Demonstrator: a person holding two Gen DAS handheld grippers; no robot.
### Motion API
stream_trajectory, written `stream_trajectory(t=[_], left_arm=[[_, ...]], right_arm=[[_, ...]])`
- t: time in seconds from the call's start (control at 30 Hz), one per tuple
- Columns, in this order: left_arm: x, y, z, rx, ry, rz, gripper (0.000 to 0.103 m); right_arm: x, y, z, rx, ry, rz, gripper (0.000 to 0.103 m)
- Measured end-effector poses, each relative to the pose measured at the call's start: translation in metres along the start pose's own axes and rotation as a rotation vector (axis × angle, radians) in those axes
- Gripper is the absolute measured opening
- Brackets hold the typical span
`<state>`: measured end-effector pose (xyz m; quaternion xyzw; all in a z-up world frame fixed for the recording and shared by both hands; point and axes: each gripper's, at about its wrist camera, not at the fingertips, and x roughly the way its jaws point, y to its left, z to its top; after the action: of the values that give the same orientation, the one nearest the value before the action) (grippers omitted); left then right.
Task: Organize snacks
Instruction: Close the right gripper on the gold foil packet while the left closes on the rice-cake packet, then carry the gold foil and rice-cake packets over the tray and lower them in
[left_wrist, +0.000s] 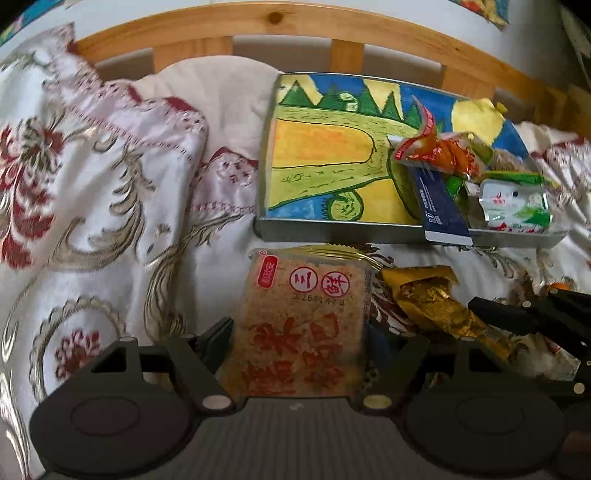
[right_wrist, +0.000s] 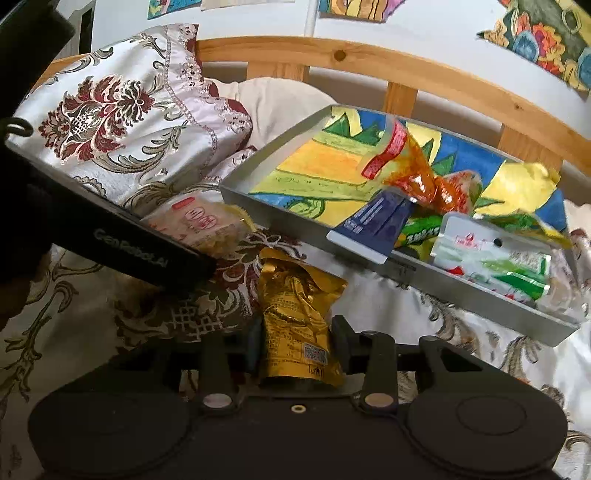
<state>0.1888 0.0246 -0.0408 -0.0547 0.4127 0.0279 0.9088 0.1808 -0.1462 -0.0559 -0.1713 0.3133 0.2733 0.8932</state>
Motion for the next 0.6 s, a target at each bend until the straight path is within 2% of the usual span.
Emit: stream_trajectory(t=[0.33, 0.6], left_arm=[[-0.029, 0.007, 0.002, -0.094, -0.064, -0.023, 0.077], [-0.031, -0.016, 0.048, -0.1, -0.172, -0.018, 0.077]], right_arm=[[-0.028, 0.004, 0.006, -0.067, -0.104, -0.072, 0.041], [-0.053, -0.021, 0.031, -0.058, -0.28, -0.174, 0.041]])
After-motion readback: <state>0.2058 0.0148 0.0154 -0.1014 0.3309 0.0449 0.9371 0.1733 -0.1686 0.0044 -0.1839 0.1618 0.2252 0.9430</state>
